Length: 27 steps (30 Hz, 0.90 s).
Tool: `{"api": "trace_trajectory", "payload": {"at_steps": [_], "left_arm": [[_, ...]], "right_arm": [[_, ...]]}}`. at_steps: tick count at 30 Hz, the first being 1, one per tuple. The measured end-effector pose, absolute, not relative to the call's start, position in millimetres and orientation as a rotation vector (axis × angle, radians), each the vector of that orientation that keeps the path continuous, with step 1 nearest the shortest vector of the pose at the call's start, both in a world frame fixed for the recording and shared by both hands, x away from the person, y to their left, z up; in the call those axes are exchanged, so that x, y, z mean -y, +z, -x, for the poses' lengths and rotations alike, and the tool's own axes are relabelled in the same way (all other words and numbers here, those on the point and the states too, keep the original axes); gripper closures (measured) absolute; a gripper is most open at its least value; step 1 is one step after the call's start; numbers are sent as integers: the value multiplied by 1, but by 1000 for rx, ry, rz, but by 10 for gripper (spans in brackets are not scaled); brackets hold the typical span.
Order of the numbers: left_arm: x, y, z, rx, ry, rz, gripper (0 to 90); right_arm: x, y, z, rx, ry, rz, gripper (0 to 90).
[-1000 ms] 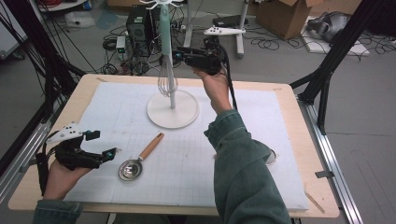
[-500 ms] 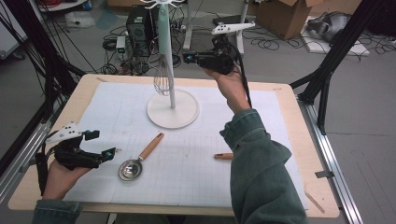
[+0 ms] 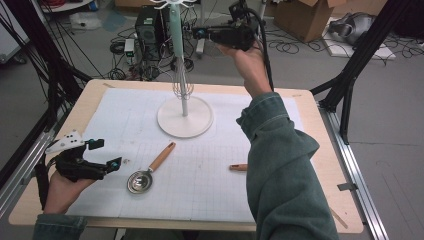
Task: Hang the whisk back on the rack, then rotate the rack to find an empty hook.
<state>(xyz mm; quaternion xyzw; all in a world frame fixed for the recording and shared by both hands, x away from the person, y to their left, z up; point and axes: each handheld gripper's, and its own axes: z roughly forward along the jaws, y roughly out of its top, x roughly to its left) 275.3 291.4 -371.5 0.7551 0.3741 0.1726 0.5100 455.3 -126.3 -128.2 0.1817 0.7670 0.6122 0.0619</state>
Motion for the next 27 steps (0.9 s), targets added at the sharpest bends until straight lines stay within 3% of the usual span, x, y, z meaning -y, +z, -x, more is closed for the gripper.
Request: {"api": "trace_trajectory", "payload": {"at_steps": [27], "left_arm": [[-296,-368,-273,-907,432,-1804,25]], "right_arm": [[86,-108,-473,-2273,1814,-560,899]]}}
